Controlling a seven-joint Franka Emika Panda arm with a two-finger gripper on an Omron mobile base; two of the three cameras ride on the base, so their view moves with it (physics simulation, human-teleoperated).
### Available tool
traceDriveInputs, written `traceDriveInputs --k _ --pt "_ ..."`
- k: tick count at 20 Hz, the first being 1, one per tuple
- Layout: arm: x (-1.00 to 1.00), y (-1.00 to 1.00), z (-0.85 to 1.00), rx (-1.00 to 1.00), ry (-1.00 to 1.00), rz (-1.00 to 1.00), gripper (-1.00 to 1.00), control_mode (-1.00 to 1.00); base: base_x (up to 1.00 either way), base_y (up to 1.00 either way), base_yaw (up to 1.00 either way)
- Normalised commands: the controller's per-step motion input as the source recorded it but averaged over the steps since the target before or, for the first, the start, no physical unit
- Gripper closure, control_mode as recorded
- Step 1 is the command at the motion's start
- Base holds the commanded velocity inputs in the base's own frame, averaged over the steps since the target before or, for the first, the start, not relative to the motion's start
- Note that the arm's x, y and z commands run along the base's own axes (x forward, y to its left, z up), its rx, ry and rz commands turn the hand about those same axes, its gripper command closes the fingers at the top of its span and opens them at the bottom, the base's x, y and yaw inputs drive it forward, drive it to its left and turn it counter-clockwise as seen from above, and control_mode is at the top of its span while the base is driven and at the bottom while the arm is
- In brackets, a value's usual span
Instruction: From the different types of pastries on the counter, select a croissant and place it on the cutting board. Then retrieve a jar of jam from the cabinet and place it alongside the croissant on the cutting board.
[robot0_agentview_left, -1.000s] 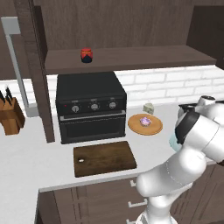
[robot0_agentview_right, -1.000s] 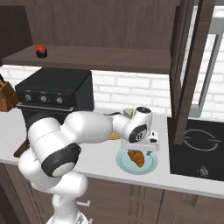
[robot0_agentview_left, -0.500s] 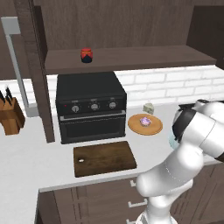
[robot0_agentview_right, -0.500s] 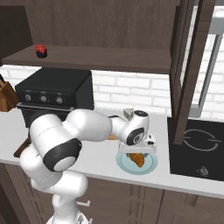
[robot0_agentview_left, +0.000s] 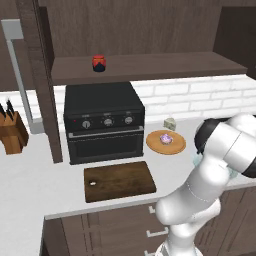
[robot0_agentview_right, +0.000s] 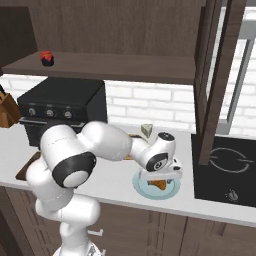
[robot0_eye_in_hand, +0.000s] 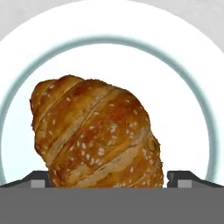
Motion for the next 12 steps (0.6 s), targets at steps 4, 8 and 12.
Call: traceDriveInputs --k 4,8,12 --pt "0.0 -0.02 -0.38 0.0 0.0 0.07 1.0 -1.0 0.0 0.0 0.0" --pt "-0.14 0.29 -0.14 0.0 0.0 0.05 1.0 -1.0 0.0 0.0 0.0" --pt "-0.49 0.38 0.39 0.0 -0.06 0.05 1.0 -1.0 0.0 0.0 0.0"
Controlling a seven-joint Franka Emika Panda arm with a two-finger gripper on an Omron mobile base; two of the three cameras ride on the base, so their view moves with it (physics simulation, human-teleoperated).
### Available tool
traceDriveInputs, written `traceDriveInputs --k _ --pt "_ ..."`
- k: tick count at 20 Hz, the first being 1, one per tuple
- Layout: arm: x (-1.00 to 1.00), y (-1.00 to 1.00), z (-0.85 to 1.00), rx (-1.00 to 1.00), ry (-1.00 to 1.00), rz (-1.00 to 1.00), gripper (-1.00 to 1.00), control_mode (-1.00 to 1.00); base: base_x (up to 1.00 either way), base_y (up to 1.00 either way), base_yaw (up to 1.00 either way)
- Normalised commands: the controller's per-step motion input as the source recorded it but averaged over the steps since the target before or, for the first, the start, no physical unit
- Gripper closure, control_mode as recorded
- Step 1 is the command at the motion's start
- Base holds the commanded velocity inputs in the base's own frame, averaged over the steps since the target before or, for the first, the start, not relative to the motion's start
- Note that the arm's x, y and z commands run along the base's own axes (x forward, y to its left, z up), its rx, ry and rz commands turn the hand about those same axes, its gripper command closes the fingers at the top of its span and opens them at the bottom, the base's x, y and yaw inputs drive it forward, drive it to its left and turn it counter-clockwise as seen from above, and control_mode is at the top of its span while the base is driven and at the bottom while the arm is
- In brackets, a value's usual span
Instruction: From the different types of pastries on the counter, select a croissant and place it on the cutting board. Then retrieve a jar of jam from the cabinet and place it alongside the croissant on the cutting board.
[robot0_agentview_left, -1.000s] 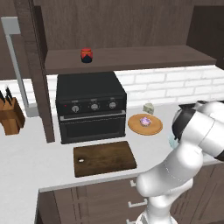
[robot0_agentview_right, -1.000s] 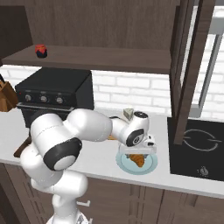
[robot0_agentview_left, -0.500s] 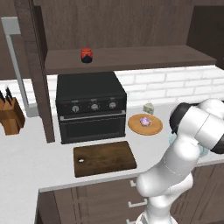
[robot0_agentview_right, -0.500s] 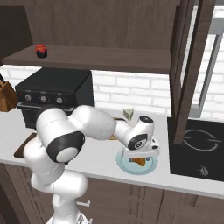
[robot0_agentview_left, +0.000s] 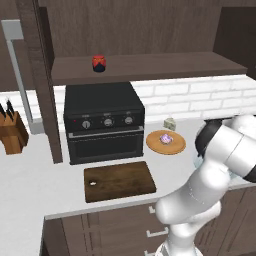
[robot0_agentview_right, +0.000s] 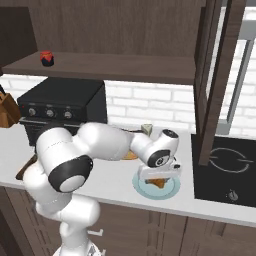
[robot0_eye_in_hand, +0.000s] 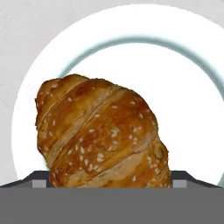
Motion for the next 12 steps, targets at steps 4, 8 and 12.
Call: traceDriveInputs --k 4,8,12 --pt "-0.43 0.54 0.93 0.0 -0.01 0.09 1.0 -1.0 0.0 0.0 0.0" --pt "-0.29 0.88 0.79 0.0 0.01 0.13 1.0 -1.0 0.0 0.0 0.0" --pt "-0.18 1.0 0.5 0.0 0.09 0.16 1.0 -1.0 0.0 0.0 0.0"
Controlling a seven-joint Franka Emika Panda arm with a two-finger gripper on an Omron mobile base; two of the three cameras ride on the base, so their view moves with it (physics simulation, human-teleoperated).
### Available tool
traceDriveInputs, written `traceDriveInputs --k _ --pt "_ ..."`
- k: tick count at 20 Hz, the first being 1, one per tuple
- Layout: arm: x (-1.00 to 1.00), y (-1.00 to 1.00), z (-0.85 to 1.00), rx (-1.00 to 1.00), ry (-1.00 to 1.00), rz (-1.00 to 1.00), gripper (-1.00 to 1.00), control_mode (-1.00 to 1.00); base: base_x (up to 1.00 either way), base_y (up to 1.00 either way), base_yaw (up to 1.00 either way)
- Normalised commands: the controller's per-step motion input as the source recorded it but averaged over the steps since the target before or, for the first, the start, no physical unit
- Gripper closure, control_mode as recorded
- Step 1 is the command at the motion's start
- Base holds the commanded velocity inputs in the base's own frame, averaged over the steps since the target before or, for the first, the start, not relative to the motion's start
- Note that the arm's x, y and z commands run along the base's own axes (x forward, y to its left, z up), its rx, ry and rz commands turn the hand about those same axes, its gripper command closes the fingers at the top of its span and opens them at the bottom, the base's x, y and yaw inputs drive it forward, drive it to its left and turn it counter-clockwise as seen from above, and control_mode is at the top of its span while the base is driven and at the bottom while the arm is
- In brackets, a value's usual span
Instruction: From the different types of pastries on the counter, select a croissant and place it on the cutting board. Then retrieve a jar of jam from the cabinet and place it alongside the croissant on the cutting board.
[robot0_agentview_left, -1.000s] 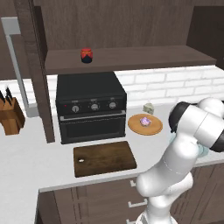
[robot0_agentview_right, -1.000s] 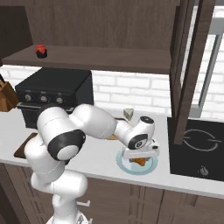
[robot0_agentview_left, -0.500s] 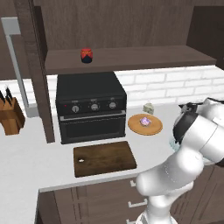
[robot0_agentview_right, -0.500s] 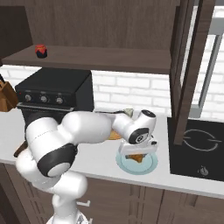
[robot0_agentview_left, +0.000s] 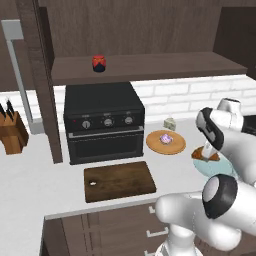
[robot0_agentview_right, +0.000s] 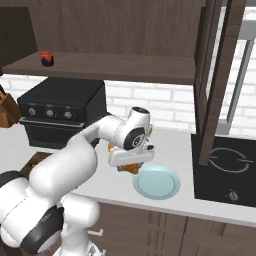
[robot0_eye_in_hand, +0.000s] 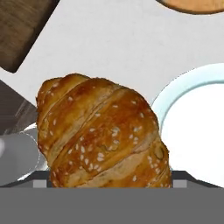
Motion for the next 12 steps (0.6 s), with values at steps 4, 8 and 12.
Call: traceDriveInputs --k 4,8,12 --pt "-0.16 1.0 0.24 0.0 0.09 0.15 1.0 -1.0 0.0 0.0 0.0" --pt "-0.15 1.0 0.12 0.0 0.05 0.13 1.0 -1.0 0.0 0.0 0.0" --pt "-0.06 1.0 0.0 0.0 -0.01 0.06 1.0 -1.0 0.0 0.0 0.0"
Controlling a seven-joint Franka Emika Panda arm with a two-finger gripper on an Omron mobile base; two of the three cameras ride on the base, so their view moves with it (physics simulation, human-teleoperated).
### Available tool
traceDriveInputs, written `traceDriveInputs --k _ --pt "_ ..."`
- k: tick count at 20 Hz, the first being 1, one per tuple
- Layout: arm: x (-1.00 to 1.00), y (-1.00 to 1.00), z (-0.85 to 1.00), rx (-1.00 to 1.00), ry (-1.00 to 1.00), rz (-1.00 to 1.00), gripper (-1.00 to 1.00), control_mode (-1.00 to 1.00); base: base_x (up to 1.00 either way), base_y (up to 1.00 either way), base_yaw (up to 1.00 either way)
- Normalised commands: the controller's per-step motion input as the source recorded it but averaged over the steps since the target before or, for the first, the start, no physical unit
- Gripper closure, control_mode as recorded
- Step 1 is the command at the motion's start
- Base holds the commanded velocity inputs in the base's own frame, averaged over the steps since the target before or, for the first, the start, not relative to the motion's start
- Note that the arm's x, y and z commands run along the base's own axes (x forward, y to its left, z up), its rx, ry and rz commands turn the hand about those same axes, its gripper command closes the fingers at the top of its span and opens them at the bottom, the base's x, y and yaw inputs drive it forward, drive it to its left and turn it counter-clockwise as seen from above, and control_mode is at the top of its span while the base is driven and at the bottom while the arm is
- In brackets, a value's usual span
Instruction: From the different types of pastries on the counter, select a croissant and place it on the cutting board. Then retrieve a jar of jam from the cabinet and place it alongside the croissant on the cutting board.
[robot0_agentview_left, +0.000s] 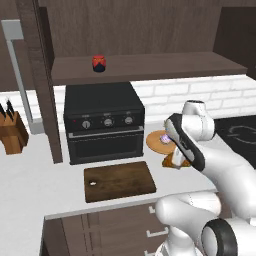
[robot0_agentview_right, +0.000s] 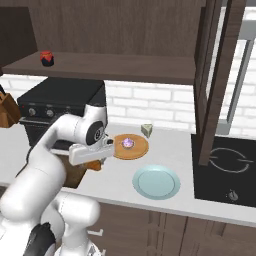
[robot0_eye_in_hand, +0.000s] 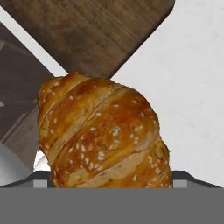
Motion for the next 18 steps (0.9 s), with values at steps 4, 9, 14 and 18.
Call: traceDriveInputs --k 4,9,14,18 --pt "0.0 1.0 0.0 0.0 -0.08 0.0 1.0 -1.0 0.0 0.0 0.0" --pt "0.08 1.0 0.0 0.0 -0.05 0.0 1.0 -1.0 0.0 0.0 0.0" --pt "0.26 0.84 0.0 0.0 0.0 0.0 1.0 -1.0 0.0 0.0 0.0" --pt "0.42 0.4 -0.06 0.0 0.0 0.0 1.0 -1.0 0.0 0.0 0.0"
